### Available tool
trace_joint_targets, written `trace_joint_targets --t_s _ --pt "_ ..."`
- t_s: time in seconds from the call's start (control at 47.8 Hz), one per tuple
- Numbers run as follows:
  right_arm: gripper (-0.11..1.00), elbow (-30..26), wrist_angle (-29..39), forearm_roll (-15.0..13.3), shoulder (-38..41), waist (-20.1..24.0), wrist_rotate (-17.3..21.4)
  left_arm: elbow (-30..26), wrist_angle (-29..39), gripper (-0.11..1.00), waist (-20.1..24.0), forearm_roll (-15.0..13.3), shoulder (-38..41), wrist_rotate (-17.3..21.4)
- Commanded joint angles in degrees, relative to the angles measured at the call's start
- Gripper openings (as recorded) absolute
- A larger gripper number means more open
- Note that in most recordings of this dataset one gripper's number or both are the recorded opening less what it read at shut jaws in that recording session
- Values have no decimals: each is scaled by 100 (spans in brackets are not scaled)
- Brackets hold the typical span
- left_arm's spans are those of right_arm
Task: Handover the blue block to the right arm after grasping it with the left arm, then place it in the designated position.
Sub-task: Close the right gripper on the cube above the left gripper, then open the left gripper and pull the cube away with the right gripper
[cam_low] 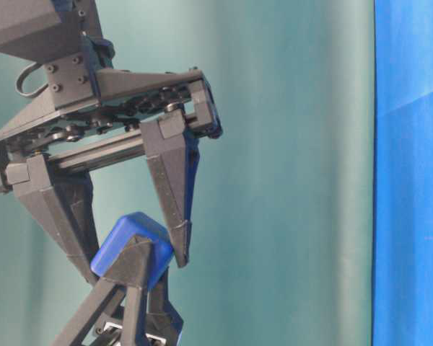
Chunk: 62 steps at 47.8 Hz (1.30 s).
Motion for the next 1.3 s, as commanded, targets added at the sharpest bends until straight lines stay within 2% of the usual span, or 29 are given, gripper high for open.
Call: trace_joint_targets --t_s 0.0,0.711,0.753,0.878,0.92,1.275 --pt "47 -202 0 26 -79 -53 18 -132 -53 49 -70 -9 -53 0" --pt "47 -185 44 88 -79 -53 26 -264 79 50 -70 -9 79 0" --pt "47 -185 62 97 -79 -53 26 -264 79 55 -70 -9 79 9" --pt "47 -185 132 114 -79 -44 26 -264 79 86 -70 -9 79 62" --pt "47 -176 141 114 -88 -44 26 -272 79 91 -70 -9 79 62" --pt "47 149 141 149 -378 70 26 -202 79 93 -62 -9 18 18"
